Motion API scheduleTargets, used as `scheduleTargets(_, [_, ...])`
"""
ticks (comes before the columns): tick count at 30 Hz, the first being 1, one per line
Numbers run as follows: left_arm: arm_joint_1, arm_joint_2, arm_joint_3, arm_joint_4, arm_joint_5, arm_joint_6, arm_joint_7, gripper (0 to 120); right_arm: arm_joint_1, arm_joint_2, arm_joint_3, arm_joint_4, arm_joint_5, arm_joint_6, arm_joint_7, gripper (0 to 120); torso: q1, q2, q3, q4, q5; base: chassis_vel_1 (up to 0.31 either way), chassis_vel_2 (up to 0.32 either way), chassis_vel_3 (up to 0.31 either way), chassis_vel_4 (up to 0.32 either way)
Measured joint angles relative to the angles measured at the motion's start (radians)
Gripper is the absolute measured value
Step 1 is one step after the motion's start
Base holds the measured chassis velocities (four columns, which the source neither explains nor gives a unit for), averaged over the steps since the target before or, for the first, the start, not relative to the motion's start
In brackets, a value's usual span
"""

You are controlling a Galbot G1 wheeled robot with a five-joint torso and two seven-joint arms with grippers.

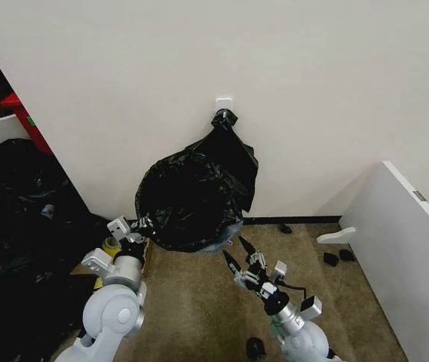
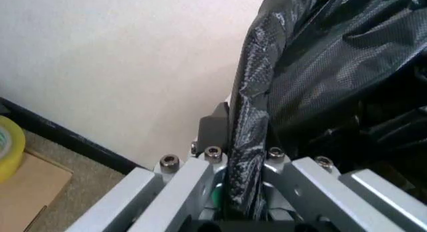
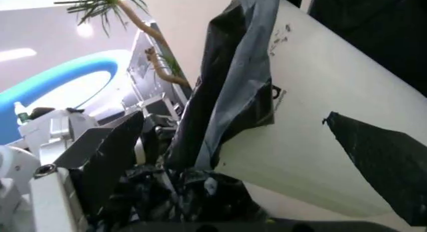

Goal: Place the garbage bag over the trash bin.

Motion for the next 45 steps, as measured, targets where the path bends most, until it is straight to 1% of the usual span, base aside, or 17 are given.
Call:
scheduleTargets(4, [-0.001,-0.002,0.003,0.000,0.002,0.000,0.000,0,-0.007,-0.002,0.003,0.001,-0.005,-0.003,-0.005,100,0.000,0.000,0.000,0.0000,0.0001,0.000,0.000,0.000,0.000])
scheduleTargets(10, [0.003,-0.004,0.007,-0.007,0.003,0.000,0.000,0,-0.019,0.014,-0.019,0.053,-0.094,-0.002,0.147,98,0.000,0.000,0.000,0.0000,0.0001,0.000,0.000,0.000,0.000])
scheduleTargets(12, [0.003,-0.005,0.006,-0.008,0.004,0.000,0.000,0,-0.020,0.017,-0.025,0.065,-0.102,-0.004,0.169,88,0.000,0.000,0.000,0.0000,0.0000,0.000,0.000,0.000,0.000])
scheduleTargets(13, [0.003,-0.005,0.006,-0.008,0.004,0.000,0.000,0,-0.020,0.017,-0.025,0.065,-0.102,-0.004,0.169,88,0.000,0.000,0.000,0.0000,0.0000,0.000,0.000,0.000,0.000])
scheduleTargets(16, [0.003,-0.006,0.006,-0.009,0.004,0.000,0.000,0,-0.019,0.018,-0.027,0.067,-0.108,-0.006,0.173,77,0.000,0.000,0.000,0.0000,0.0000,0.000,0.000,0.000,0.000])
scheduleTargets(17, [0.003,-0.006,0.006,-0.009,0.004,0.000,0.000,0,-0.019,0.018,-0.027,0.067,-0.108,-0.006,0.173,77,0.000,0.000,0.000,0.0000,0.0000,0.000,0.000,0.000,0.000])
scheduleTargets(18, [0.003,-0.007,0.006,-0.010,0.004,0.000,0.000,0,-0.018,0.017,-0.027,0.067,-0.112,-0.006,0.173,70,0.000,0.000,0.000,0.0000,0.0000,0.000,0.000,0.000,0.000])
scheduleTargets(21, [0.006,-0.007,0.006,-0.014,0.004,0.000,0.000,0,-0.018,0.020,-0.026,0.064,-0.128,-0.007,0.171,57,0.000,0.000,0.000,0.0000,0.0000,0.000,0.000,0.000,0.000])
scheduleTargets(23, [0.006,-0.007,0.007,-0.015,0.004,0.000,0.000,0,-0.018,0.024,-0.026,0.062,-0.133,-0.007,0.171,53,0.000,0.000,0.000,0.0000,0.0000,0.000,0.000,0.000,0.000])
scheduleTargets(26, [0.009,-0.007,0.010,-0.022,0.004,0.000,0.000,0,-0.017,0.034,-0.026,0.057,-0.146,-0.006,0.171,40,0.000,0.000,0.000,0.0000,0.0000,0.000,0.000,0.000,0.000])
scheduleTargets(27, [0.011,-0.008,0.011,-0.026,0.004,0.000,-0.001,0,-0.017,0.036,-0.026,0.054,-0.152,-0.006,0.172,33,0.000,0.000,0.000,0.0000,0.0000,0.000,0.000,0.000,0.000])
scheduleTargets(29, [0.013,-0.008,0.012,-0.029,0.004,0.001,-0.001,0,-0.016,0.037,-0.026,0.052,-0.159,-0.005,0.172,32,0.000,0.000,0.000,0.0000,0.0000,0.000,0.000,0.000,0.000])
scheduleTargets(31, [0.016,-0.009,0.012,-0.037,0.004,0.003,-0.003,0,-0.012,0.037,-0.024,0.039,-0.179,0.000,0.170,20,0.000,0.000,0.000,0.0000,0.0001,0.000,0.000,0.000,0.000])
scheduleTargets(33, [0.017,-0.009,0.012,-0.040,0.003,0.004,-0.004,0,-0.010,0.036,-0.023,0.034,-0.185,0.002,0.166,17,0.000,0.000,0.000,0.0000,0.0000,0.000,0.000,0.000,0.000])
scheduleTargets(37, [0.021,-0.005,0.007,-0.056,-0.006,0.008,-0.008,0,0.001,0.037,-0.013,0.004,-0.200,0.008,0.131,0,0.000,0.000,0.000,0.0000,0.0000,0.000,0.000,0.000,0.000])
scheduleTargets(42, [0.026,-0.002,0.005,-0.073,-0.022,0.024,-0.013,0,0.012,0.041,-0.006,-0.022,-0.215,0.010,0.114,0,0.000,0.000,0.000,0.0000,0.0000,0.000,0.000,0.000,0.000])
scheduleTargets(45, [0.034,0.002,0.008,-0.109,-0.056,0.073,-0.027,0,0.026,0.047,0.000,-0.047,-0.241,0.017,0.132,0,0.000,0.000,0.000,0.0001,0.0001,0.000,0.000,0.000,0.000])
